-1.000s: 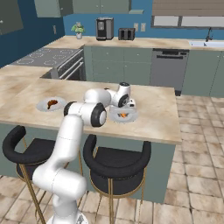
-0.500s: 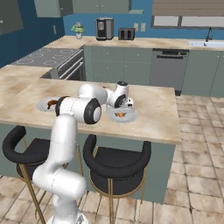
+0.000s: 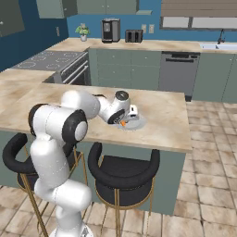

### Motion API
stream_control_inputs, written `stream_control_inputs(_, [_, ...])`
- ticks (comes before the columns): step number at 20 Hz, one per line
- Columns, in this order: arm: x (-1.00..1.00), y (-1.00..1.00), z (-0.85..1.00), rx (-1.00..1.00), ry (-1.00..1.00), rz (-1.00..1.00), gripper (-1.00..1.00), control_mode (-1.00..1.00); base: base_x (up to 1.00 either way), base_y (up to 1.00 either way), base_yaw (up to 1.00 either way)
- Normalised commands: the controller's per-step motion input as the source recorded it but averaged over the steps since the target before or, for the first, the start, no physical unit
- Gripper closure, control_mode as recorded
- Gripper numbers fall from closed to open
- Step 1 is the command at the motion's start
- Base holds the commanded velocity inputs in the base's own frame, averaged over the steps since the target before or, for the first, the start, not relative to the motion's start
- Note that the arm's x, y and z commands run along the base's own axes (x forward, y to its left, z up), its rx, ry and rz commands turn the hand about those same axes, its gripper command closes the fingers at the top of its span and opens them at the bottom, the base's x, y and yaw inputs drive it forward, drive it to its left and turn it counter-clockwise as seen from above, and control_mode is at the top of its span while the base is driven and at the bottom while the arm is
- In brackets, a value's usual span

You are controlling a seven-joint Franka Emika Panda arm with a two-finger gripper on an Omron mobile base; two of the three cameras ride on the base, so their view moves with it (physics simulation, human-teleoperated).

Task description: Transport the chicken drumstick and carrot to the fridge. Place the chicken drumstick on the rack containing meat and place the carrot on the rack containing the vegetable, ensuring meats and vegetables are on different racks.

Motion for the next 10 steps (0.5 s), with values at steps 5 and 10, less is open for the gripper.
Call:
stream_control_inputs(5, [-0.98, 0.1, 1.0, -0.01, -0.06, 0.0, 1.0, -1.0, 0.0, 0.0, 0.0])
stream_control_inputs(10, [-1.0, 0.18, 1.0, -0.06, -0.03, 0.0, 1.0, -1.0, 0.0, 0.0, 0.0])
